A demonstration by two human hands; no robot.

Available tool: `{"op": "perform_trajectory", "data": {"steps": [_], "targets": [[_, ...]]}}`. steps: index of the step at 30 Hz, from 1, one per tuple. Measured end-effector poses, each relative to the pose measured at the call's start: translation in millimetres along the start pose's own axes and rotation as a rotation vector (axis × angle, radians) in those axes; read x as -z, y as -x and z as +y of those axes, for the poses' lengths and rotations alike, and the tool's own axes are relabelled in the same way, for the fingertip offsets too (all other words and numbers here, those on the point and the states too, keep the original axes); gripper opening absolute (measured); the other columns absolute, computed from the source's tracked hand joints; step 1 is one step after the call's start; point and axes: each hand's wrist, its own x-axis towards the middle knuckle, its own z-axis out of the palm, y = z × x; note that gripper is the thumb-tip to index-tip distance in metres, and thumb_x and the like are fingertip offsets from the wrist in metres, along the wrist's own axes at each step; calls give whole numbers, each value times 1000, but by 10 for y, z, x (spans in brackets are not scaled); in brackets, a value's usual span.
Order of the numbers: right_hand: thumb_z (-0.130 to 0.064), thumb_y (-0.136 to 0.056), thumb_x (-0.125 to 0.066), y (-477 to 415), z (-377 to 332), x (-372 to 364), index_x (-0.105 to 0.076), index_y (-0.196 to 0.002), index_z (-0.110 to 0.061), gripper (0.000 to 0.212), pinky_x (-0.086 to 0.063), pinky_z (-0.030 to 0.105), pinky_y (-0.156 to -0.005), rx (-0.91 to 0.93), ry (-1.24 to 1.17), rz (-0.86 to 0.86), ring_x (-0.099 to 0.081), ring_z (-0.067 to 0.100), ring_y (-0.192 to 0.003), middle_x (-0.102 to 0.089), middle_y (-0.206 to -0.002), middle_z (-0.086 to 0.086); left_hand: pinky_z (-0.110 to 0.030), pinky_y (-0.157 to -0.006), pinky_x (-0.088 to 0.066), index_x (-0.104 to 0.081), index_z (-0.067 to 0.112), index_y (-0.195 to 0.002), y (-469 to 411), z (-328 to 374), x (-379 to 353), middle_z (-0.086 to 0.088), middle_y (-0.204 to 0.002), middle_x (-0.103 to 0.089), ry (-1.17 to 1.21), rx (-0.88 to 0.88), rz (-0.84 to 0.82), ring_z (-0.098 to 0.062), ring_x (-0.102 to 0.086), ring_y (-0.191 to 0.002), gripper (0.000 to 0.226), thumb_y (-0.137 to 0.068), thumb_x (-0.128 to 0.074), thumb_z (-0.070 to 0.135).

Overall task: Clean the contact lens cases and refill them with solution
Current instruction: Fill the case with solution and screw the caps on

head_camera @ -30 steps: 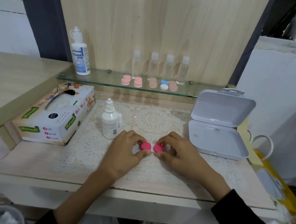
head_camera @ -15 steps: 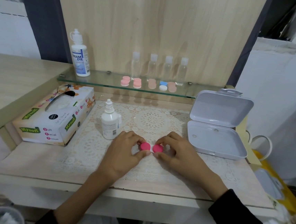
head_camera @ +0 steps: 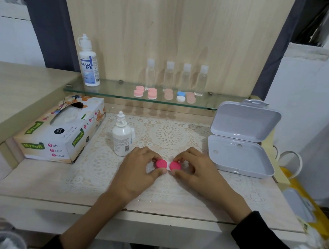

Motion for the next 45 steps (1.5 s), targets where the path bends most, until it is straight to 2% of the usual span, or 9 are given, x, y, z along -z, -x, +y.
{"op": "perform_trajectory", "data": {"steps": [3,7,10,15,19,24,28,32,45], "targets": [[-51,-76,-75,-20,-19,-10,-61,-93,-21,37,-34,14,-64,-41,27,23,-49,0,-78,-56,-92,-9,-21,-80,-38,-68,25,-99,-2,2,-5,15,-94,-58,-16,-1,-2,-6,-47,-90,29,-78,-71,45],[-57,-71,-74,-5,-33,6,-59,-116,-28,56,-35,14,-67,-53,-48,12,-50,-4,-79,-56,-101,-10,-22,-80,-39,-68,24,-99,-4,1,-7,14,-93,-58,-5,-6,12,-7,-49,-90,29,-77,-72,44],[-54,-77,-62,18,-27,-12,-66,-113,-27,45,-45,17,-70,30,-20,8,-55,-1,-85,-58,-100,-10,-23,-80,-40,-68,25,-98,2,-9,-9,15,-92,-58,-9,-2,5,-6,-48,-90,29,-77,-72,44],[-39,-81,-72,-8,-2,-14,-67,-99,-26,23,-42,18,-71,6,-22,3,-53,0,-86,-57,-96,-12,-21,-80,-38,-68,25,-99,2,0,-6,15,-93,-57,-15,-6,4,-6,-47,-90,30,-78,-71,45],[-48,-75,-77,-18,-26,-24,-61,-89,-25,31,-36,16,-65,-36,-35,27,-50,-2,-77,-56,-91,-13,-23,-81,-41,-68,25,-100,7,-11,-6,15,-94,-58,-23,-8,0,-6,-48,-91,31,-78,-70,46],[-51,-77,-71,10,-31,-14,-64,-111,-26,42,-38,11,-67,-4,-27,12,-51,-6,-82,-56,-98,-13,-22,-80,-39,-68,24,-99,2,2,-3,14,-94,-58,-26,-14,7,-6,-48,-90,30,-78,-70,45],[-46,-78,-66,-2,19,-42,-69,-103,-26,32,-42,17,-72,0,-34,3,-54,0,-87,-57,-98,-13,-15,-78,-35,-68,24,-98,7,-7,-3,15,-92,-58,-18,-16,3,-5,-48,-89,30,-78,-71,45],[-38,-79,-74,-9,26,-52,-71,-103,-24,28,-41,19,-73,-16,-47,14,-52,-2,-85,-58,-99,-11,-12,-77,-33,-68,24,-97,7,-2,-2,15,-92,-58,-21,-19,8,-5,-47,-89,29,-77,-72,45],[-29,-78,-78,-22,-28,-82,-71,-95,-23,20,-35,17,-68,-58,-11,55,-47,-7,-73,-58,-94,-12,-19,-80,-37,-68,24,-99,5,-1,-5,14,-94,-58,-33,-3,-4,-7,-47,-89,31,-78,-71,46]]}}
